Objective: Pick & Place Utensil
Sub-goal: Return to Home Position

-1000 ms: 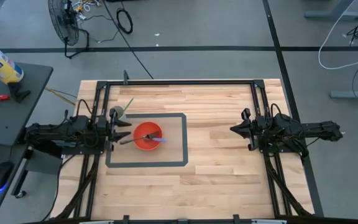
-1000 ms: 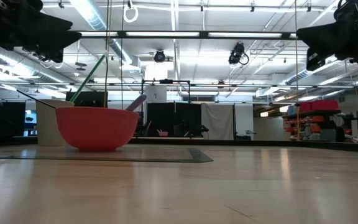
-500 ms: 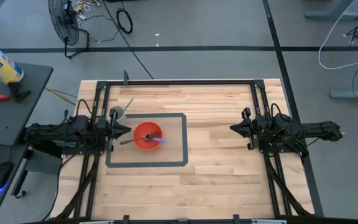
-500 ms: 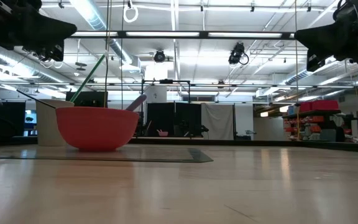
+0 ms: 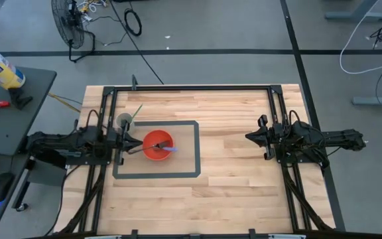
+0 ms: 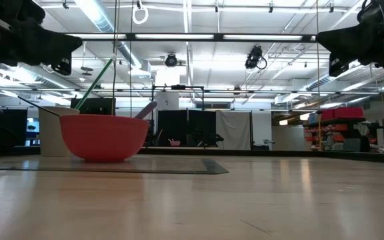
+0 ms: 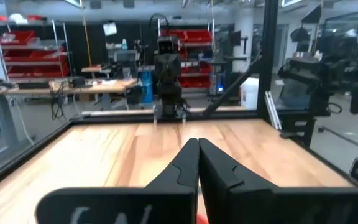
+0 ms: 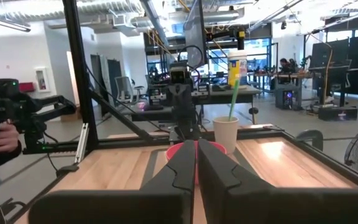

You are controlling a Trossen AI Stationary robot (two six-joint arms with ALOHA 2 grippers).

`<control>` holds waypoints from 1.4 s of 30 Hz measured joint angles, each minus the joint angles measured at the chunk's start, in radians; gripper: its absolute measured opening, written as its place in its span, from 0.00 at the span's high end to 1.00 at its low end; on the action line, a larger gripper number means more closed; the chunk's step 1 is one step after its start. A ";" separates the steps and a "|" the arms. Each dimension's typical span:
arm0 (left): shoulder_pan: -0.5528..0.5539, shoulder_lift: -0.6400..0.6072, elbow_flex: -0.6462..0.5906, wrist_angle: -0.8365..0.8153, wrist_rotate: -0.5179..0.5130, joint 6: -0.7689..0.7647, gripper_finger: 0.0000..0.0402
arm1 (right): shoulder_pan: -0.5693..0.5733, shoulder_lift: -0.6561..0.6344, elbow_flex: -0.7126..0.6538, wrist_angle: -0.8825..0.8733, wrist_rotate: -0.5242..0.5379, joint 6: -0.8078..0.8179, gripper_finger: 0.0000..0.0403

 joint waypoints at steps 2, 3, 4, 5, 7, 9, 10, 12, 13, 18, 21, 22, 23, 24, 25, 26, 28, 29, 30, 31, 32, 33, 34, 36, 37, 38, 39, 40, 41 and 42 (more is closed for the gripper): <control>0.000 0.000 0.000 -0.028 -0.007 0.000 0.99 | 0.000 0.000 0.000 0.000 0.000 0.000 0.94; 0.000 0.000 0.000 -0.049 -0.014 0.001 0.99 | 0.000 0.000 0.000 0.000 0.000 0.000 0.94; 0.000 0.000 0.000 -0.070 -0.027 0.001 0.99 | 0.000 0.000 0.000 0.000 0.000 0.000 0.94; 0.000 0.000 0.000 -0.082 -0.039 0.000 0.98 | 0.000 0.000 0.000 0.000 0.000 0.000 0.94; 0.000 0.000 0.002 -0.093 -0.066 0.000 0.97 | 0.000 0.000 0.000 0.000 0.000 0.000 0.94; 0.001 0.000 0.002 -0.094 -0.072 -0.014 0.96 | 0.000 0.000 0.000 0.000 0.000 0.000 0.94; 0.001 0.000 0.002 -0.094 -0.072 -0.036 0.95 | 0.000 0.000 0.000 0.000 0.000 0.000 0.94; 0.001 0.000 0.002 -0.095 -0.073 -0.070 0.94 | 0.000 0.000 0.000 0.000 0.000 0.000 0.94; 0.001 0.000 0.002 -0.095 -0.072 -0.084 0.94 | 0.000 0.000 0.000 0.000 0.000 0.000 0.94; 0.001 0.000 0.002 -0.092 -0.075 -0.132 0.94 | 0.000 0.000 0.000 0.000 0.000 0.000 0.94; 0.001 0.000 0.002 -0.081 -0.080 -0.148 0.94 | 0.000 0.000 0.000 0.000 0.000 0.000 0.94; 0.001 0.000 0.002 -0.078 -0.083 -0.159 0.94 | 0.000 0.000 0.000 0.000 0.000 0.000 0.94; 0.001 0.000 0.001 -0.077 -0.083 -0.164 0.94 | 0.000 0.000 0.000 0.000 0.000 0.000 0.94; 0.001 0.000 0.001 -0.077 -0.083 -0.165 0.94 | 0.000 0.000 0.000 0.000 0.000 0.000 0.94; 0.001 0.000 0.001 -0.076 -0.083 -0.166 0.94 | 0.000 0.000 0.000 0.000 0.000 0.000 0.94; 0.001 0.000 0.001 -0.076 -0.083 -0.166 0.94 | 0.000 0.000 0.000 0.000 0.000 0.000 0.94; 0.001 0.000 0.001 -0.075 -0.083 -0.166 0.94 | 0.000 0.000 0.000 0.000 0.000 0.000 0.94; 0.001 0.000 0.001 -0.074 -0.083 -0.166 0.94 | 0.000 0.000 0.000 0.000 0.000 0.000 0.94; 0.001 0.000 0.001 -0.074 -0.083 -0.166 0.94 | 0.000 0.000 0.000 0.000 0.000 0.000 0.94; 0.001 0.000 0.001 -0.073 -0.082 -0.166 0.94 | 0.000 0.000 0.000 0.000 0.000 0.000 0.94; 0.001 0.000 0.001 -0.073 -0.082 -0.166 0.94 | 0.000 0.000 0.000 0.000 0.000 0.000 0.94; 0.001 0.000 0.000 -0.073 -0.082 -0.166 0.94 | 0.000 0.000 0.000 0.000 0.000 0.000 0.94; 0.001 0.000 0.000 -0.072 -0.082 -0.166 0.94 | 0.000 0.000 0.000 -0.001 0.000 -0.003 0.94; 0.001 0.000 0.000 -0.072 -0.082 -0.166 0.94 | 0.000 -0.001 0.002 -0.043 0.000 -0.047 0.94; 0.001 0.000 0.000 -0.072 -0.081 -0.166 0.94 | 0.000 -0.001 0.002 -0.082 0.000 -0.070 0.94; 0.001 0.000 0.000 -0.071 -0.081 -0.166 0.94 | 0.000 0.000 0.002 -0.117 0.000 -0.081 0.94; 0.001 0.000 0.000 -0.071 -0.080 -0.166 0.94 | 0.000 0.002 0.002 -0.143 0.000 -0.085 0.94; 0.001 0.000 0.000 -0.071 -0.080 -0.166 0.94 | 0.000 0.003 0.002 -0.168 0.000 -0.084 0.94; 0.001 0.000 0.000 -0.071 -0.080 -0.166 0.94 | 0.000 0.003 0.002 -0.189 0.000 -0.078 0.94; 0.001 0.000 0.000 -0.070 -0.079 -0.166 0.94 | 0.000 0.004 0.002 -0.206 0.000 -0.077 0.94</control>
